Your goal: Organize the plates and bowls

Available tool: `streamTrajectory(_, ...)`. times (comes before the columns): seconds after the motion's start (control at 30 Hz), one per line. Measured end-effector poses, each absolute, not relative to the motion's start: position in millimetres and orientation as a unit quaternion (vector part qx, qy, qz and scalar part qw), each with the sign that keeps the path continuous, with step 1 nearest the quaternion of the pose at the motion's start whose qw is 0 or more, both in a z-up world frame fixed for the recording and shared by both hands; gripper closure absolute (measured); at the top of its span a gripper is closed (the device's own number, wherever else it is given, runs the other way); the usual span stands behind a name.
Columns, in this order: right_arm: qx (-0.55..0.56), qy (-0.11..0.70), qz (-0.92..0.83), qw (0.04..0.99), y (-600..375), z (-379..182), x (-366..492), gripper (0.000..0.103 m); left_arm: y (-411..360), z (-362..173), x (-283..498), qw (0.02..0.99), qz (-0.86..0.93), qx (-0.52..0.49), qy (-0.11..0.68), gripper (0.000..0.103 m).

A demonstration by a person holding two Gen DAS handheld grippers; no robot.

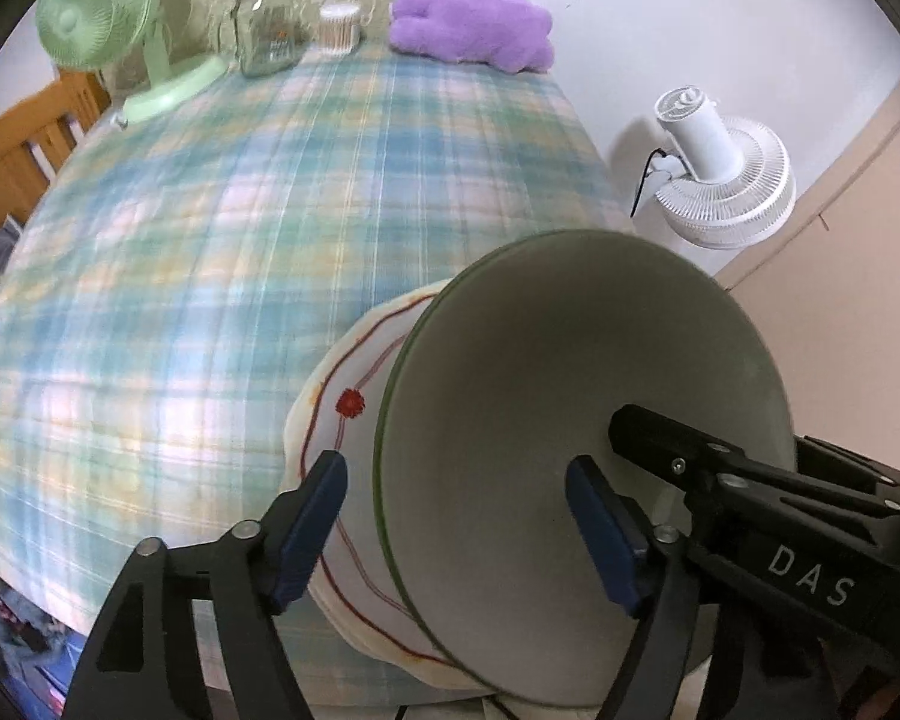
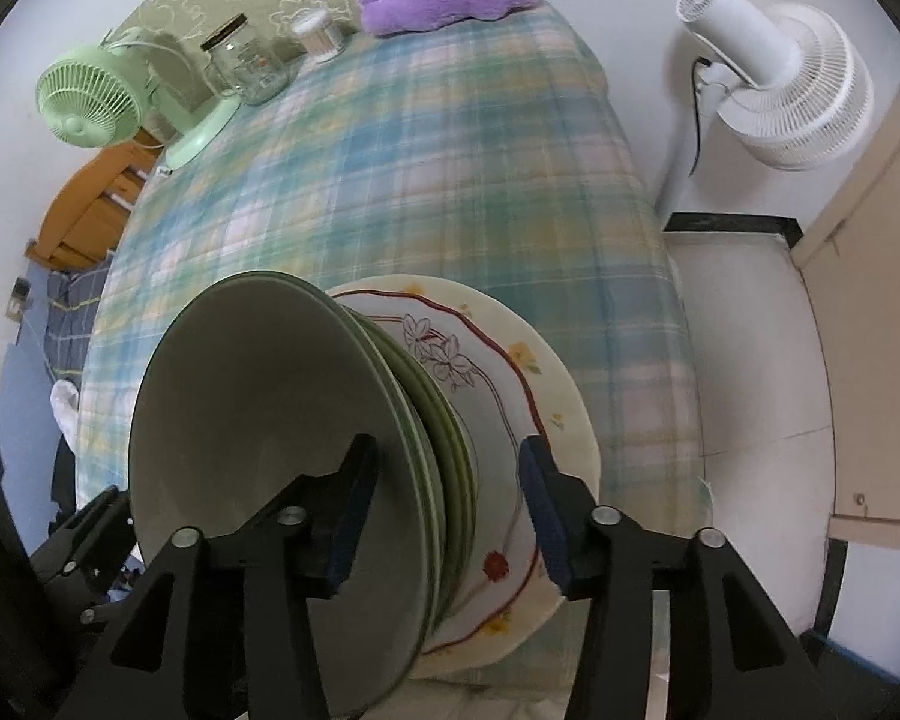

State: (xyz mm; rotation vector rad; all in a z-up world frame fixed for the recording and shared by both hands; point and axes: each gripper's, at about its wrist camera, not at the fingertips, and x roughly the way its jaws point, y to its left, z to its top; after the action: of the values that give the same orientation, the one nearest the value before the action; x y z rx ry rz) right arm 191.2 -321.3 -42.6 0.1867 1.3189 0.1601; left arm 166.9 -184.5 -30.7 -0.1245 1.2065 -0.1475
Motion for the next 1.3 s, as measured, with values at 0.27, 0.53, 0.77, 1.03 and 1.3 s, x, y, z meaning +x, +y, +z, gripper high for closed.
streamTrajectory(0.27,0.066,0.557,0.038,0.827,-310,-4,174,0.046,-171,-2,159,0.847,-0.095,-0.053,0.52,0.012)
streamTrajectory(0.53,0.046,0.478,-0.004,0.877,-266,39,149,0.03,-121,28,148,0.874,-0.128,-0.056,0.466,0.011)
streamTrajectory(0.77,0.042,0.433,-0.032,0.9,-200,53,131,0.022,-54,46,138,0.899,-0.113,-0.014,0.423,0.005)
streamTrajectory(1.03,0.042,0.399,-0.054,0.914,-133,46,115,0.022,16,38,122,0.916,-0.078,-0.004,0.392,0.004)
streamTrajectory(1.3,0.024,0.378,-0.034,0.925,-102,29,92,0.022,55,19,94,0.93,-0.028,0.001,0.366,0.003)
